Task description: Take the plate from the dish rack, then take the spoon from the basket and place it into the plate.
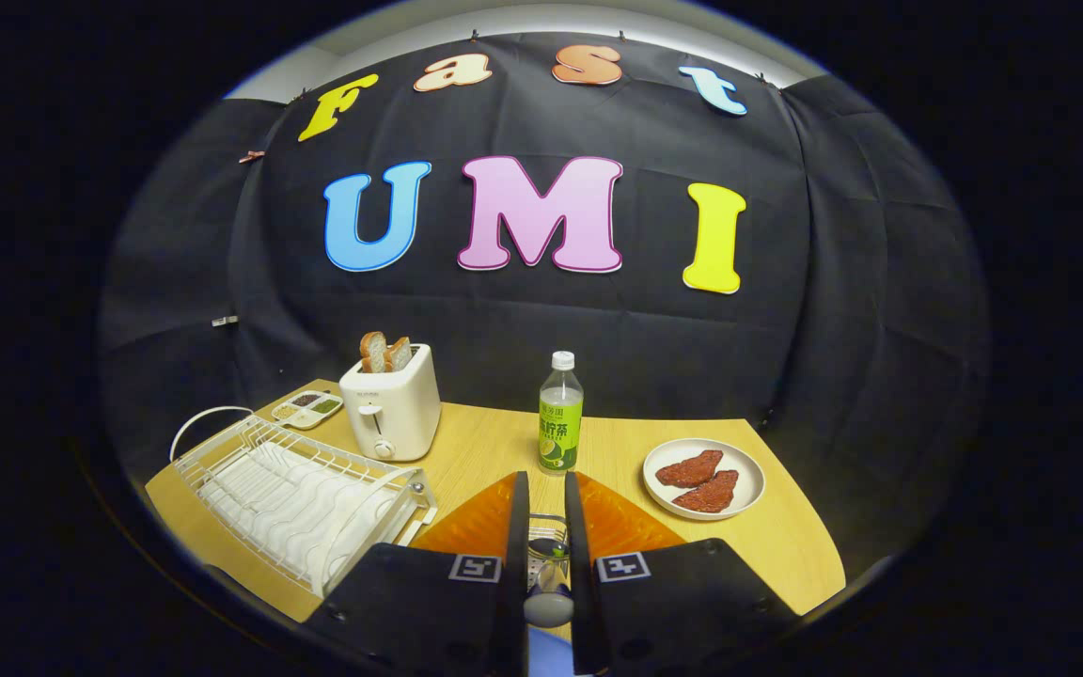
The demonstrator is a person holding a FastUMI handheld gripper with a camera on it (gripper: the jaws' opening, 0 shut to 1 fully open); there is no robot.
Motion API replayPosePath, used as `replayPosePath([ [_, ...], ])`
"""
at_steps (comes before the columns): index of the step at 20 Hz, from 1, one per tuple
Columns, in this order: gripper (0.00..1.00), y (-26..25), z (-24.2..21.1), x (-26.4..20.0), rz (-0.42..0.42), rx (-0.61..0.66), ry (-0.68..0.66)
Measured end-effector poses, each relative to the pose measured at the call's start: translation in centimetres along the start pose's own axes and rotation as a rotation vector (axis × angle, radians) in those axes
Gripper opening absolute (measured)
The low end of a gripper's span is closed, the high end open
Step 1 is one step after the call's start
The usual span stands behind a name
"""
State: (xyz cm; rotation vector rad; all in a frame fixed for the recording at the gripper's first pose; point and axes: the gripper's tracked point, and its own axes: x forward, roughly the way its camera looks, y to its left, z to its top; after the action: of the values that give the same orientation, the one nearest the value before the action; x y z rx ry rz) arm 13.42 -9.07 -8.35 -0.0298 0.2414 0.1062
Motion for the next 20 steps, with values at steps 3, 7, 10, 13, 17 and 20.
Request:
replayPosePath([
  [3,0.22,0.3,1.9,-3.3,-0.028,0.003,-0.021],
  [7,0.22,1.1,0.8,-6.3,-0.046,0.034,0.006],
  [10,0.22,2.3,-1.0,-7.9,-0.033,0.086,0.030],
  [13,0.22,3.1,-4.0,-8.5,-0.027,0.111,0.076],
  [17,0.22,3.6,-8.7,-7.6,-0.019,0.145,0.134],
  [20,0.22,3.7,-10.8,-6.4,-0.015,0.143,0.157],
])
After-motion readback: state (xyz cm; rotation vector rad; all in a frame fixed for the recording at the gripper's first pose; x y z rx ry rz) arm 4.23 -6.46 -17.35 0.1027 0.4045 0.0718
